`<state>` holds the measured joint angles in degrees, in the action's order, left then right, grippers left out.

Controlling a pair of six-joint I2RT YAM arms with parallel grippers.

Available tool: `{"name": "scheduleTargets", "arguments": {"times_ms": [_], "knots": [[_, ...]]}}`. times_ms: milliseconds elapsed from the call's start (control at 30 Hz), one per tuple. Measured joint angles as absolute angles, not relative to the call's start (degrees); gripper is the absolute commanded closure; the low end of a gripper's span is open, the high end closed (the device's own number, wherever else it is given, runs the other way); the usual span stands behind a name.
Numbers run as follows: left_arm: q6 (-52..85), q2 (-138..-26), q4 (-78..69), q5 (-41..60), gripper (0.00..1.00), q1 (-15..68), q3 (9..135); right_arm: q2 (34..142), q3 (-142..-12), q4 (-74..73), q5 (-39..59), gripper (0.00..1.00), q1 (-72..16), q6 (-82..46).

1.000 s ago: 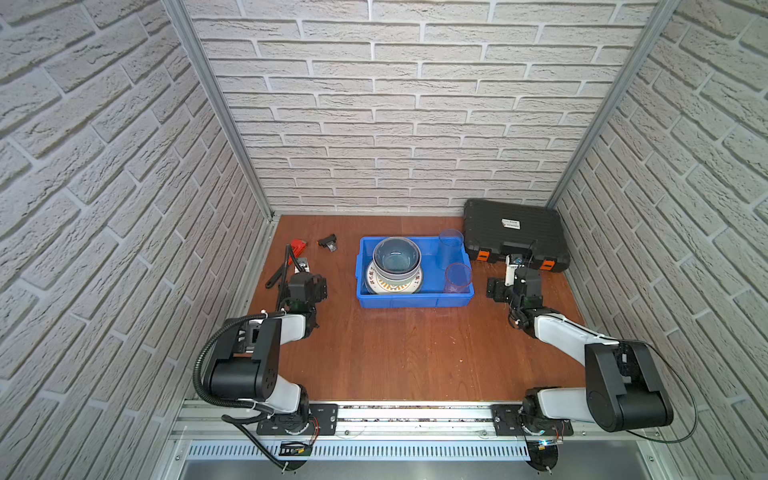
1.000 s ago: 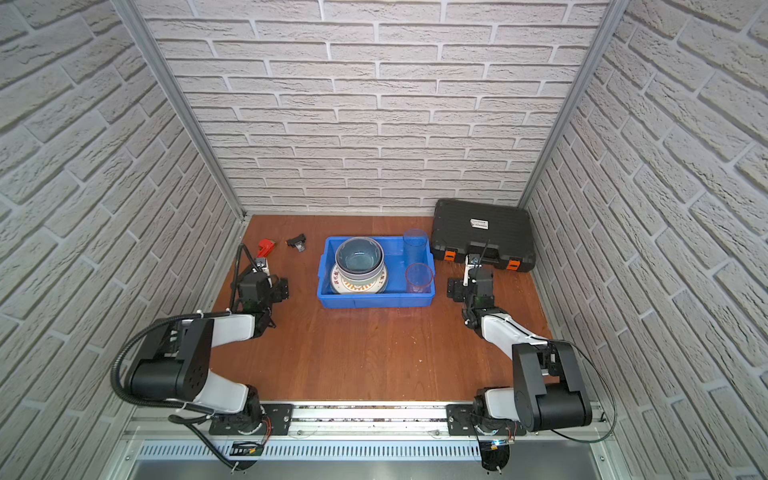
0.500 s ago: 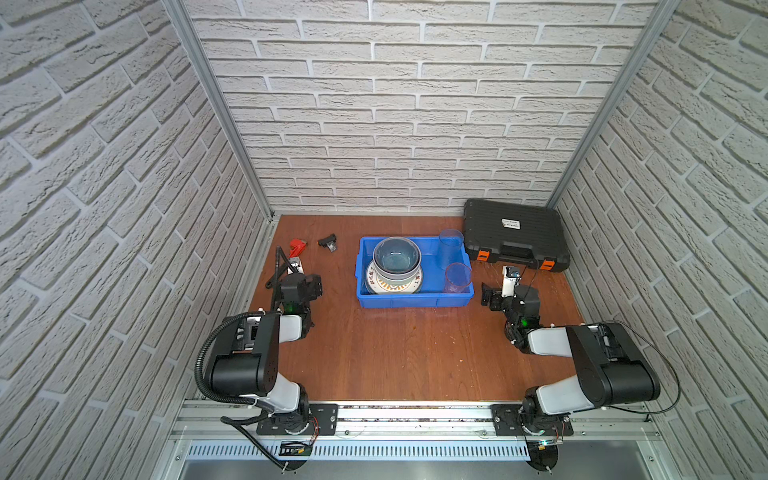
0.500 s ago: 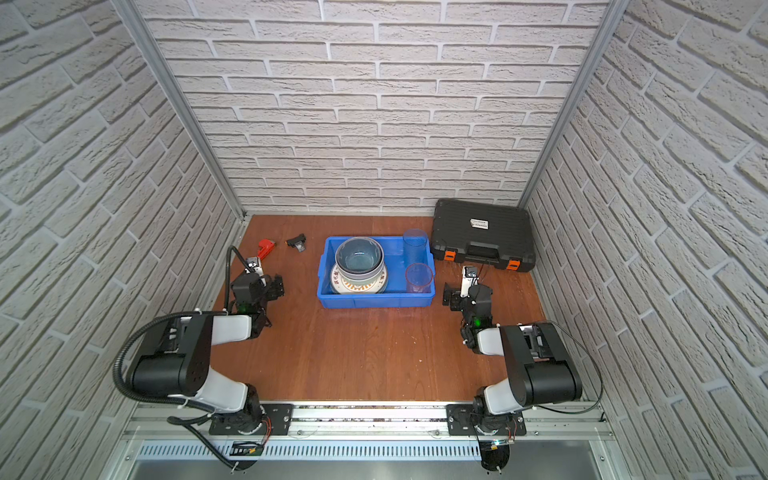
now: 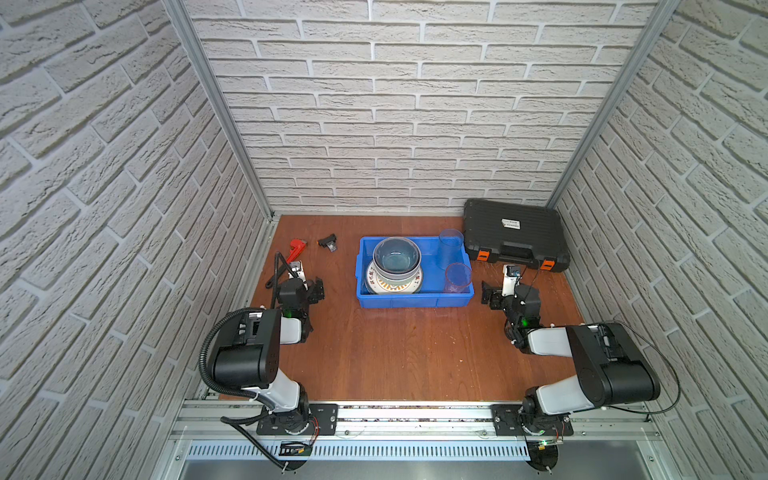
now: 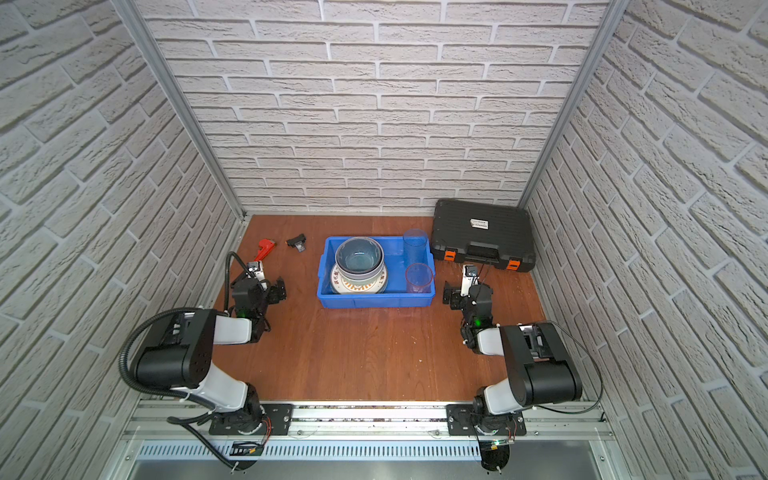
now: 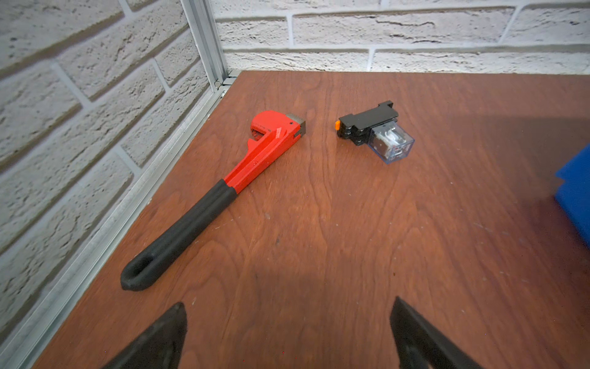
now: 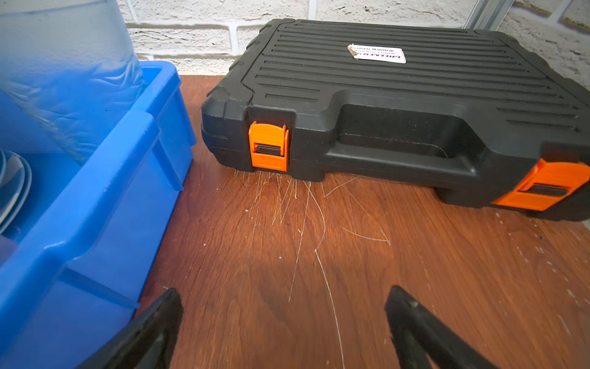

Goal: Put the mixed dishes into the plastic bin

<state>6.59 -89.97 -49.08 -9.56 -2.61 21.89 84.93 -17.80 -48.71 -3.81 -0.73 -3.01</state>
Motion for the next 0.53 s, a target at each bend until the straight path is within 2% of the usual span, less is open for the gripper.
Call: {"name": "scheduleTargets", "arguments": {"times_ms": [533], "knots": [[6.6, -90.0, -49.7, -9.3, 0.02, -2.6, 21.9, 84.9, -17.8, -48.7, -3.8, 0.0, -0.8, -3.0]]}}
